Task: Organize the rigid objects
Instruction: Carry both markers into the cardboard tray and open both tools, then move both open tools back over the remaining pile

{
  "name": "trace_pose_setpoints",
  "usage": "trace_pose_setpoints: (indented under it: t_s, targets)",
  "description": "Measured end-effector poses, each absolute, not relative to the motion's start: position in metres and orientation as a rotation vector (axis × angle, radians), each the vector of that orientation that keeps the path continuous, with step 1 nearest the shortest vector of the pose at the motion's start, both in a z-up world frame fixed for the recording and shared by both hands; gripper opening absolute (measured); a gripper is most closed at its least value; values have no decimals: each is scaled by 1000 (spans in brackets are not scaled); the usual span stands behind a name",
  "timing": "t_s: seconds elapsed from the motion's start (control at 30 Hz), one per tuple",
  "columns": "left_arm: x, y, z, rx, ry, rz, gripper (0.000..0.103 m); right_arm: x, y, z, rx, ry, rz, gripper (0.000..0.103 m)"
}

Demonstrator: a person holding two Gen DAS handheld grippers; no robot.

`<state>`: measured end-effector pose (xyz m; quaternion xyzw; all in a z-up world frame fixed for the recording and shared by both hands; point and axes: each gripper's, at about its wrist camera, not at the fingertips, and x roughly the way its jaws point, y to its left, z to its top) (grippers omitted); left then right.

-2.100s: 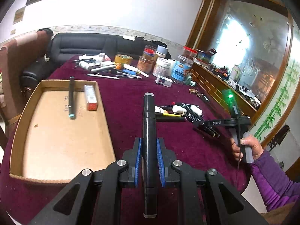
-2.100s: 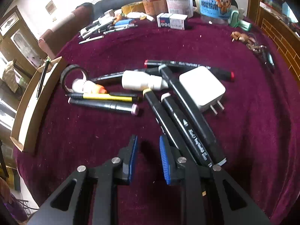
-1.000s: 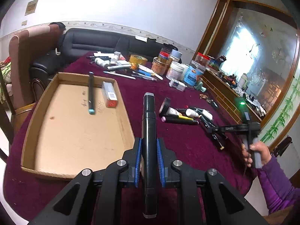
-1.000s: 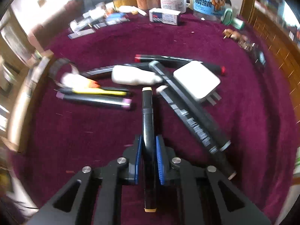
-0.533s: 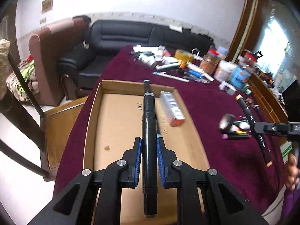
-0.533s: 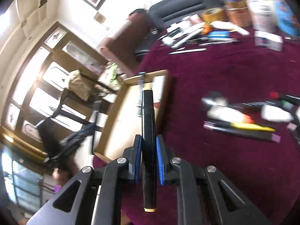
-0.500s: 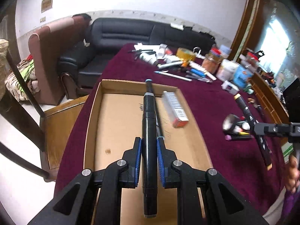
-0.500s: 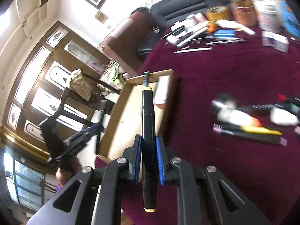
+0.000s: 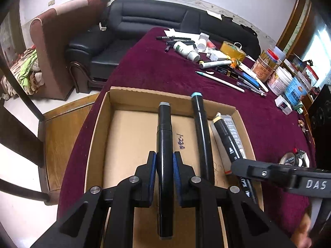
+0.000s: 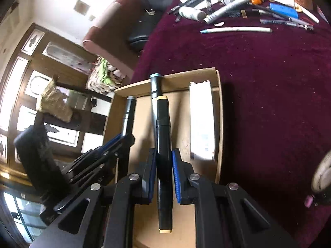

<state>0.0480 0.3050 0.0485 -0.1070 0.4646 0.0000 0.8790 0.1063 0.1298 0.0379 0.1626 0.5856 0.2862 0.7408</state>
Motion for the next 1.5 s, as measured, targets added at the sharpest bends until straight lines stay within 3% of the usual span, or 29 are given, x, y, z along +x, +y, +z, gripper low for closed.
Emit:
trace_pose_setpoints:
  t_s: [0.2, 0.23, 0.3, 0.4, 0.57, 0.97, 1.07, 1.33, 1.37, 1.43, 1.5]
  targets:
    - [50, 305, 40, -273, 977, -3, 19, 113, 136, 30, 314, 1275, 577, 15]
    - [51, 306, 39, -294, 977, -16, 22, 115, 136, 29, 317, 1268, 563, 15]
    - [46, 308, 40, -366, 963, -57, 49, 117, 135, 29, 324, 1259, 562, 19]
    - [31, 314, 47, -452, 901, -37, 60, 112, 133, 38, 321, 1216, 570, 28]
    - [0, 319, 50, -575, 783, 51, 72, 107, 146, 60, 230, 1115, 562, 29]
    - [0, 308, 23, -547, 899, 95, 73, 138, 184, 36, 156, 1210, 531, 28]
    - [-1, 307, 23, -538, 904, 81, 73, 130, 181, 33, 124, 1221, 520, 4]
    - [-18, 303, 50, -527, 801, 14, 73, 92, 129, 61, 184, 1148, 607, 5]
    - [-24, 299, 60, -489, 769, 19, 73, 83, 116, 73, 168, 1103, 611, 7]
    - [-37, 285, 79, -415, 715, 18, 73, 60, 81, 99, 117, 970, 558, 30]
    - [-46, 271, 92, -377, 685, -2, 84, 39, 38, 120, 92, 820, 463, 80]
